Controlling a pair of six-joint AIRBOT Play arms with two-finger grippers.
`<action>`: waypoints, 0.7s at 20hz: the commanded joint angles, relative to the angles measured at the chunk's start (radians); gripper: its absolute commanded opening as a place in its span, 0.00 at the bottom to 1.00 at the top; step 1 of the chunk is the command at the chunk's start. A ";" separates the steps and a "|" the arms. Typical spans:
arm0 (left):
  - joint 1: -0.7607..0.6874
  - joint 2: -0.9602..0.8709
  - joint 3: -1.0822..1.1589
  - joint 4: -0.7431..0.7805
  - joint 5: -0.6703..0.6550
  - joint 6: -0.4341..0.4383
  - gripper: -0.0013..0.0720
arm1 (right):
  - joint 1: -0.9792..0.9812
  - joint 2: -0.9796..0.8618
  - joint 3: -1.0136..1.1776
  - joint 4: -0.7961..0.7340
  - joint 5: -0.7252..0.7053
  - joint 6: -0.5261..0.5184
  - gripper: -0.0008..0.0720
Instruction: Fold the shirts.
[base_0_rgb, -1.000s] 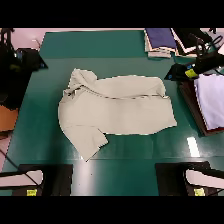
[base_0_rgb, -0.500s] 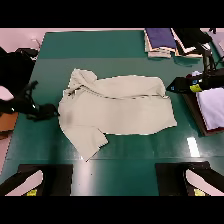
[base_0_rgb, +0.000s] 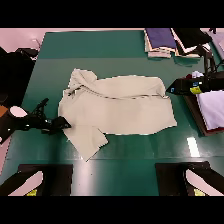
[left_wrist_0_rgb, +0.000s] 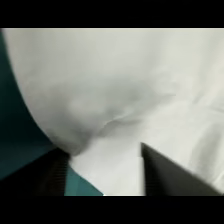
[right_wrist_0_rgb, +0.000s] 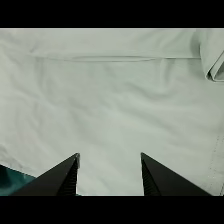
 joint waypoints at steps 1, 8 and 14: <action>-0.069 0.002 -0.013 -0.027 0.071 0.010 0.37 | -0.011 0.001 -0.001 -0.002 0.024 -0.018 0.61; -0.067 0.004 0.143 -0.020 -0.011 0.011 0.05 | -0.325 0.064 -0.270 -0.010 0.146 -0.080 0.61; -0.069 0.003 0.178 -0.035 0.001 0.011 0.05 | -0.476 0.040 -0.583 0.051 0.068 -0.118 0.64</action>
